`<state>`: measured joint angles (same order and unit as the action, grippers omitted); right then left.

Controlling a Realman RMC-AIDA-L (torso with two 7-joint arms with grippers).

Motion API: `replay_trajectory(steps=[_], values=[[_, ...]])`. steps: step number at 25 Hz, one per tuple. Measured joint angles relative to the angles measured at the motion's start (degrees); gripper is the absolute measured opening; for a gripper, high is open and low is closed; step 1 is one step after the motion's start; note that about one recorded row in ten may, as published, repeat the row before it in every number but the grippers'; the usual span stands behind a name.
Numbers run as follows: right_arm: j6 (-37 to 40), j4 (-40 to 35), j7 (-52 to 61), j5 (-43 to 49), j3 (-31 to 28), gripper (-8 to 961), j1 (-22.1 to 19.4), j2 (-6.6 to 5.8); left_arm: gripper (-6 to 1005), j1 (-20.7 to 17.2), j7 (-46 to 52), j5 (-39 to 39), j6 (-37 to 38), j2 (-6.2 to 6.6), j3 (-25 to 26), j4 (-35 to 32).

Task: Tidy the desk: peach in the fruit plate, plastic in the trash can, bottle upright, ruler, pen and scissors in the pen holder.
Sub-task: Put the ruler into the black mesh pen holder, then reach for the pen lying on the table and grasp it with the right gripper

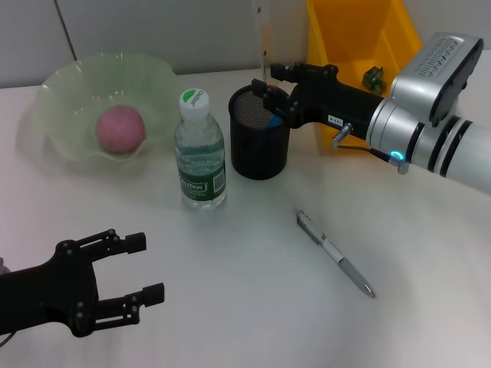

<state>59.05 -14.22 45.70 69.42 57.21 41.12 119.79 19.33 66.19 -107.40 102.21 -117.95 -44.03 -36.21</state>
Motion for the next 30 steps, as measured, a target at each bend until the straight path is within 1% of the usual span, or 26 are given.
replay_trajectory(steps=[14, 18, 26, 28, 30], values=[[-0.82, 0.12, 0.00, 0.25, 0.00, 505, 0.00, 0.00, 808, -0.10, -0.02, 0.00, 0.18, 0.00, 0.01, 0.00], [-0.54, -0.02, 0.00, 0.11, 0.00, 721, -0.11, 0.01, 808, -0.06, -0.02, 0.01, 0.22, 0.00, 0.20, -0.06], [0.41, -0.29, 0.00, 0.05, 0.00, 720, -0.30, 0.01, 808, 0.09, -0.01, 0.00, 0.11, 0.00, 0.40, -0.18], [2.12, -1.11, 0.23, 0.04, -0.03, 720, -1.09, -0.08, 808, 0.18, -0.01, 0.01, 0.05, 0.00, 0.44, -0.18], [4.82, -3.46, 1.41, 0.03, -0.04, 720, -2.91, -0.24, 808, 0.25, -0.01, 0.01, 0.03, -0.01, 0.44, -0.18]])
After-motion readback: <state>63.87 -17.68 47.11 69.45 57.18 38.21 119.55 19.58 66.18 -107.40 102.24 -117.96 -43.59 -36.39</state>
